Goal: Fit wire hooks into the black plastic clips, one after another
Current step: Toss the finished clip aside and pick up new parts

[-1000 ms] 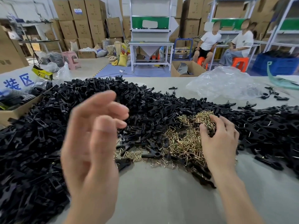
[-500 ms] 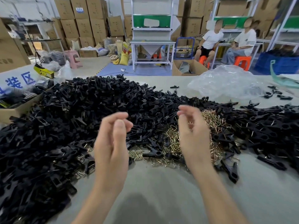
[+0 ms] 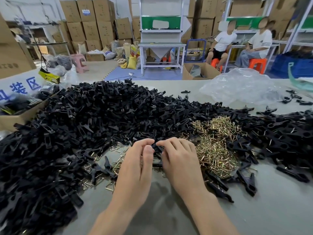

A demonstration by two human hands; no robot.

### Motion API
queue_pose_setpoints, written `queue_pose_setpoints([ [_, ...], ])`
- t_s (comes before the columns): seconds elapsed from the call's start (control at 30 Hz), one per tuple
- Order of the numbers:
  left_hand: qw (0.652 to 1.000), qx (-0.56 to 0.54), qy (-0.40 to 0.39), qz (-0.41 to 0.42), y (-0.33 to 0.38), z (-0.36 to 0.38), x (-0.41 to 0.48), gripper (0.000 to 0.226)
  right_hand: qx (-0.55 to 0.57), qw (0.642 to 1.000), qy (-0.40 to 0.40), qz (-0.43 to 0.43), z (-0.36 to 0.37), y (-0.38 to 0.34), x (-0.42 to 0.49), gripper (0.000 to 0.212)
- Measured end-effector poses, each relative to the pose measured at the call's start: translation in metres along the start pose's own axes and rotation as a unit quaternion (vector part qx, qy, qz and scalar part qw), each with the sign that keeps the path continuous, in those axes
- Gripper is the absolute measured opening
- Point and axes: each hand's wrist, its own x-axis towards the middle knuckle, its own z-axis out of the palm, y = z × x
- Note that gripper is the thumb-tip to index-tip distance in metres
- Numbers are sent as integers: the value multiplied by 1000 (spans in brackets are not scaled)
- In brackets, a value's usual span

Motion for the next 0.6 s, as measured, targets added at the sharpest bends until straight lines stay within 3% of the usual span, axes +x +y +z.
queue_pose_setpoints([
  [0.27,1000,16,-8,2,5,1,1,36,19,992,-123,16,7,1,-3,23],
  [0.6,998,55,-38,9,6,2,-1,36,16,990,-131,40,6,1,-3,17],
])
